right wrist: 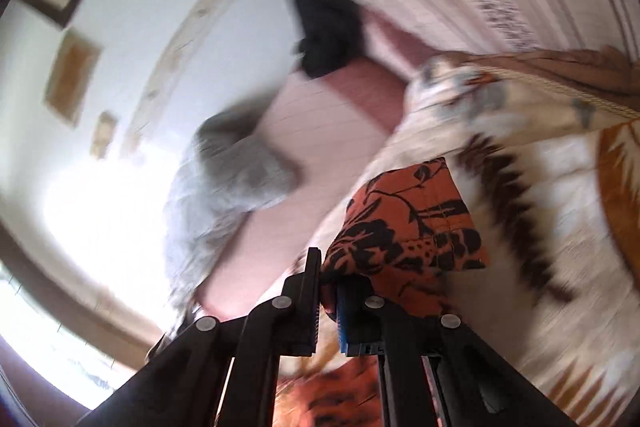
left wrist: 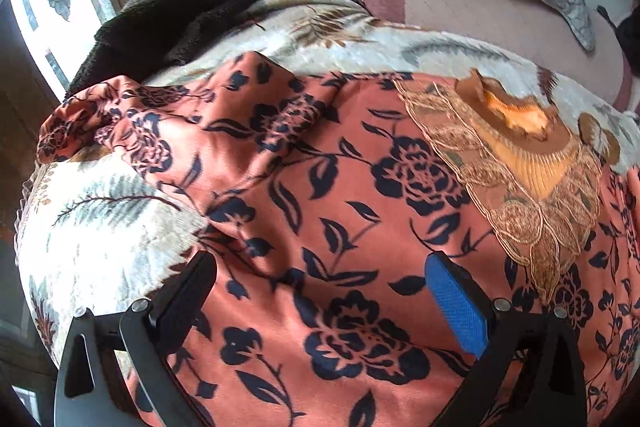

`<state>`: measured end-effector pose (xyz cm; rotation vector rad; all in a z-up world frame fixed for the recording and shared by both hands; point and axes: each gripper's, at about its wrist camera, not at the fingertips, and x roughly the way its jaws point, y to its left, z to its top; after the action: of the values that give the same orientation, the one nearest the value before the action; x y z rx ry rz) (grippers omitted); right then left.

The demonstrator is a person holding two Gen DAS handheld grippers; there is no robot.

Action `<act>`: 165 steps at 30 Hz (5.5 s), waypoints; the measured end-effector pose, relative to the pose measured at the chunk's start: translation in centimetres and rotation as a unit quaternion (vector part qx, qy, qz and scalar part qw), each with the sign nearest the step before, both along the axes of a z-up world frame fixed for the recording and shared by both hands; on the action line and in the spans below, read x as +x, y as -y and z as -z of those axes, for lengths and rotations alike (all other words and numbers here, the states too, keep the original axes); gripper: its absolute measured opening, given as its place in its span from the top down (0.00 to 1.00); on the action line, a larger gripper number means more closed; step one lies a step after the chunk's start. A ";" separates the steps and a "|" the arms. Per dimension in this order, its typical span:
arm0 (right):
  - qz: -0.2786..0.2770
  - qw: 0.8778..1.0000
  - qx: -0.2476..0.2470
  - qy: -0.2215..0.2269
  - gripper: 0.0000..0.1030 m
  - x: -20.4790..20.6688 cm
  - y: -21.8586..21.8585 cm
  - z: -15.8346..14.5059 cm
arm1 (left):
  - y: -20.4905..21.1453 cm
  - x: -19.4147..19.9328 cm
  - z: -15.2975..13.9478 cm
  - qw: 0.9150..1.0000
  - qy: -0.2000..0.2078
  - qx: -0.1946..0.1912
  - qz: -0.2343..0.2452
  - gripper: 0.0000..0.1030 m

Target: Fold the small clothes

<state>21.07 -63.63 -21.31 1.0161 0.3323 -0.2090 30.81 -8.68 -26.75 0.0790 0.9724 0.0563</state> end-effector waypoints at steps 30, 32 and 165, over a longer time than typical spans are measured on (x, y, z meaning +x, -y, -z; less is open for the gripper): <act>-0.322 0.946 0.029 -0.030 0.13 1.9 -36.0 3.4 | -12.7 -1.1 -4.5 0.986 0.107 -0.004 -0.129 0.00; -0.288 0.956 0.011 -0.044 0.22 1.1 -34.2 3.5 | -11.1 -1.3 -4.7 0.988 0.116 -0.006 -0.104 0.00; -0.080 0.985 -0.061 -0.142 0.80 -1.4 -16.0 4.4 | -2.3 4.7 2.1 0.997 -0.034 0.010 0.067 0.30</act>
<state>19.70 -47.61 -25.66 0.8349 0.6496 -0.2267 35.54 -6.37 -28.86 0.1641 1.0333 -0.0600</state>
